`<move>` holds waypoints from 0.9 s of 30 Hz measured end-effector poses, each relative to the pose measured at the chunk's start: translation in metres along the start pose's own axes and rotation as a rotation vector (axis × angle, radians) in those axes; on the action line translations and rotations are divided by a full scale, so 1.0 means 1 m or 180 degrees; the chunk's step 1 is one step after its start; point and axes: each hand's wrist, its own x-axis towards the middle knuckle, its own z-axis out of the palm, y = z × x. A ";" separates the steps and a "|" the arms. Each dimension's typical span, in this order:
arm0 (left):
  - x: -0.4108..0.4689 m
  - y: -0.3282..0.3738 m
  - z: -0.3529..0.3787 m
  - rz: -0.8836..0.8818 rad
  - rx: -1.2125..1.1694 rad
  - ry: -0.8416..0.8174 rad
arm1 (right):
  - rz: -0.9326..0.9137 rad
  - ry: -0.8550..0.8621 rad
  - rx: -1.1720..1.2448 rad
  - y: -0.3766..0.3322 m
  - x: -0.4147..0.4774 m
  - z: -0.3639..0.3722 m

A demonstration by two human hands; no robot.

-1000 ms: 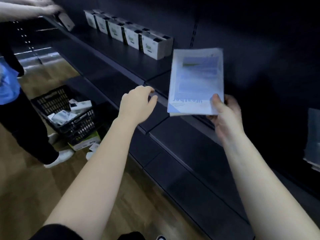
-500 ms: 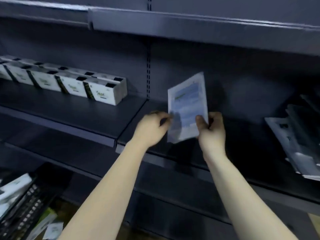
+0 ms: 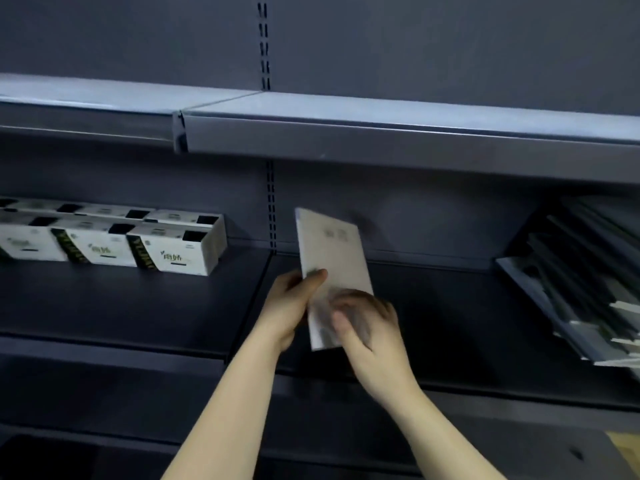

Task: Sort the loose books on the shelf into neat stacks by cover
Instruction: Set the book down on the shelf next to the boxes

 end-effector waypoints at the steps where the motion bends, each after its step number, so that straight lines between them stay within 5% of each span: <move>1: 0.001 -0.002 -0.004 -0.0028 -0.0087 -0.0016 | 0.0150 0.0101 0.0014 0.008 0.002 -0.001; 3: 0.004 -0.005 -0.010 -0.0085 -0.0242 -0.0119 | 0.0537 0.0280 0.0152 0.020 0.006 -0.006; 8: 0.006 -0.008 -0.011 -0.0165 -0.0360 -0.0359 | 0.1821 0.0052 0.1943 0.034 0.016 -0.023; 18: 0.011 -0.015 -0.008 0.0248 0.0130 -0.0707 | 0.1900 0.0175 0.2154 0.055 0.024 -0.040; 23: 0.017 -0.018 -0.007 0.1117 0.0780 -0.1066 | 0.2297 -0.0074 0.3171 0.066 0.035 -0.056; 27: 0.018 -0.019 -0.004 0.1010 0.0556 -0.0825 | 0.2019 0.0035 0.3576 0.074 0.033 -0.060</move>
